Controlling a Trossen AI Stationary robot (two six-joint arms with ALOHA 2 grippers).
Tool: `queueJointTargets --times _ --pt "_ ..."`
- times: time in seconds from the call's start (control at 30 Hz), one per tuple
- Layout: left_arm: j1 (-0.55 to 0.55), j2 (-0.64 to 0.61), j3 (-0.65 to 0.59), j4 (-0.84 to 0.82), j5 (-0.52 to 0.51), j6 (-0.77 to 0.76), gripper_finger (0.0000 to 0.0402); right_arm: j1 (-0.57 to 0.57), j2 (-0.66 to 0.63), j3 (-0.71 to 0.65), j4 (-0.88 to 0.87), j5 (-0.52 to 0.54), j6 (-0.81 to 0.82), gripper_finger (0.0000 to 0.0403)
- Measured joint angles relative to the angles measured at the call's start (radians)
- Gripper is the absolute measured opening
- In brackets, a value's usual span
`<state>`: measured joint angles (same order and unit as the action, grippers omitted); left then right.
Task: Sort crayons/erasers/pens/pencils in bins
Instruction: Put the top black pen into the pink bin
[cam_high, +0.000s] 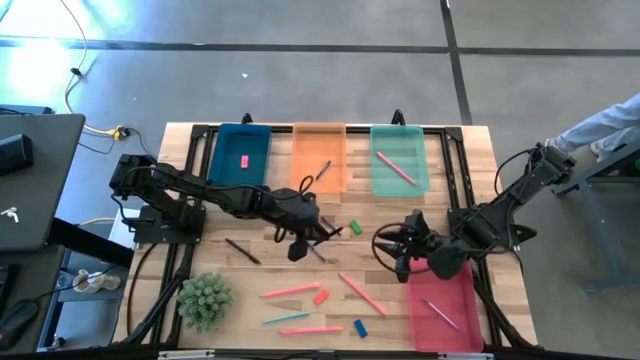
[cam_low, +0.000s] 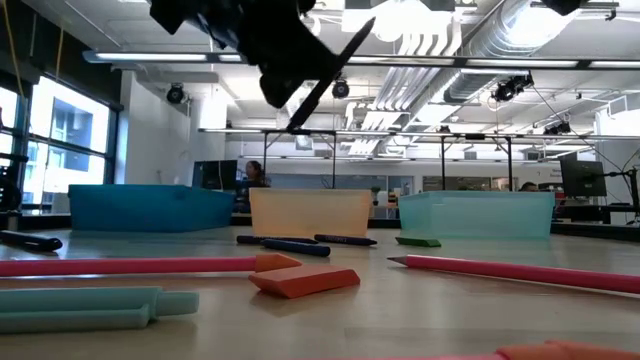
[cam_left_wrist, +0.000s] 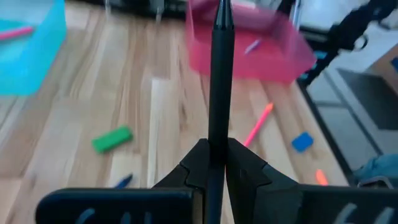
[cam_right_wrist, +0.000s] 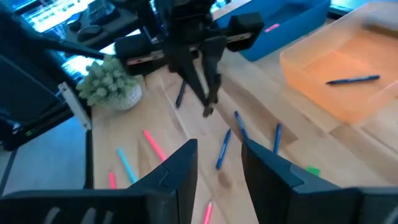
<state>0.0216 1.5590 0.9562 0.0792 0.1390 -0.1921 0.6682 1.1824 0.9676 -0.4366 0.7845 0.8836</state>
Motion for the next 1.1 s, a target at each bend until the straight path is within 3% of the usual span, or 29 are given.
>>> queueJointTargets --times 0.43,0.6,1.1 --pt "-0.002 -0.001 0.000 0.175 0.003 -0.034 0.0021 -0.141 0.002 0.000 0.219 -0.019 -0.247 0.0173" --pt "-0.002 -0.001 0.000 0.204 0.003 -0.034 0.0021 -0.183 0.019 0.000 0.291 -0.087 -0.340 0.0190" --pt "-0.003 -0.002 0.000 0.234 0.003 -0.020 0.0021 -0.232 0.132 0.001 0.421 -0.117 -0.367 0.0189"
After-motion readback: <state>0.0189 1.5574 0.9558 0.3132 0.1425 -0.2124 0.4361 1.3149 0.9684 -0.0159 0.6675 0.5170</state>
